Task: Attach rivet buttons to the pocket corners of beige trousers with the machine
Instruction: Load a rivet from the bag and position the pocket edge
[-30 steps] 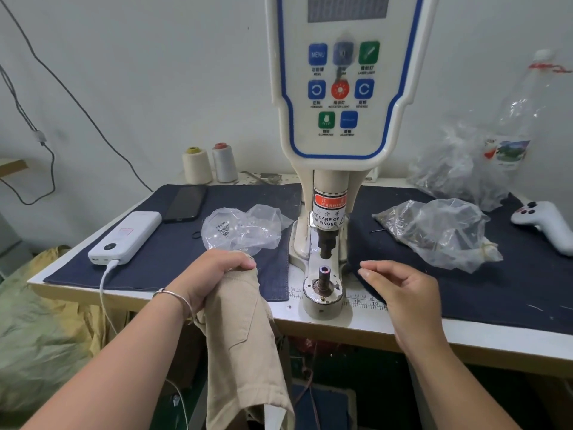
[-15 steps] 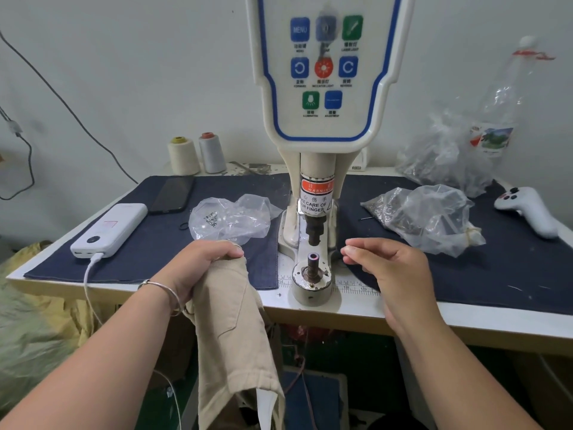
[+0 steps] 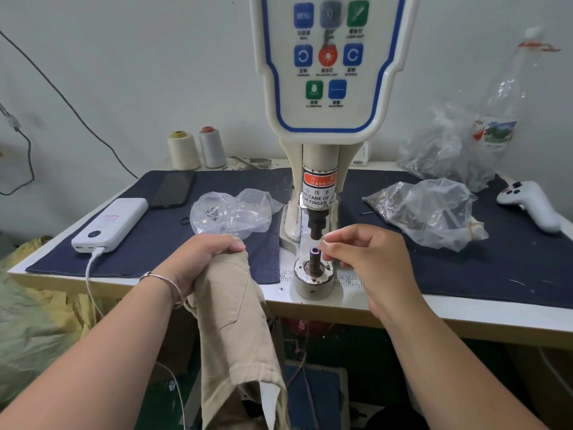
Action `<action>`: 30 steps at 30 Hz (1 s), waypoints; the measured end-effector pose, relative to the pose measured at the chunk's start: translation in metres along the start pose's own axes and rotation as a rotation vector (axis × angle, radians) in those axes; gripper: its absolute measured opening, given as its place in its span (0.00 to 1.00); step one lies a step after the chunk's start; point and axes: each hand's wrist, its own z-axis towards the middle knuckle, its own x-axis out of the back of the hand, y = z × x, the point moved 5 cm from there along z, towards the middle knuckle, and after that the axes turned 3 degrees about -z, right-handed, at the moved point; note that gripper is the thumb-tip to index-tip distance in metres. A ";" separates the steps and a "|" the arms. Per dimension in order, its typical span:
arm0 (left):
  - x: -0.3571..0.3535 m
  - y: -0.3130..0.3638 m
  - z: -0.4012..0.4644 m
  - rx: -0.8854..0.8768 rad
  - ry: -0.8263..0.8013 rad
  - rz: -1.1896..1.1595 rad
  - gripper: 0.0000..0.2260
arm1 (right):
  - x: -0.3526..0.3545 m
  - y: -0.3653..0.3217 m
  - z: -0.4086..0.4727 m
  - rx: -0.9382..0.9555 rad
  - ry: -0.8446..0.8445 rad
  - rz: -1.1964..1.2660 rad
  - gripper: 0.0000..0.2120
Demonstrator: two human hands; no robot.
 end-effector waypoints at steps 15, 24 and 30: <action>0.001 0.001 0.000 -0.018 0.004 -0.008 0.24 | -0.009 0.008 -0.002 -0.296 -0.085 0.308 0.07; 0.002 0.001 0.001 -0.020 0.011 -0.007 0.26 | -0.013 0.015 -0.007 -0.519 -0.064 0.499 0.07; 0.002 -0.001 0.002 -0.023 0.005 -0.014 0.23 | -0.012 0.013 -0.006 -0.496 -0.035 0.471 0.06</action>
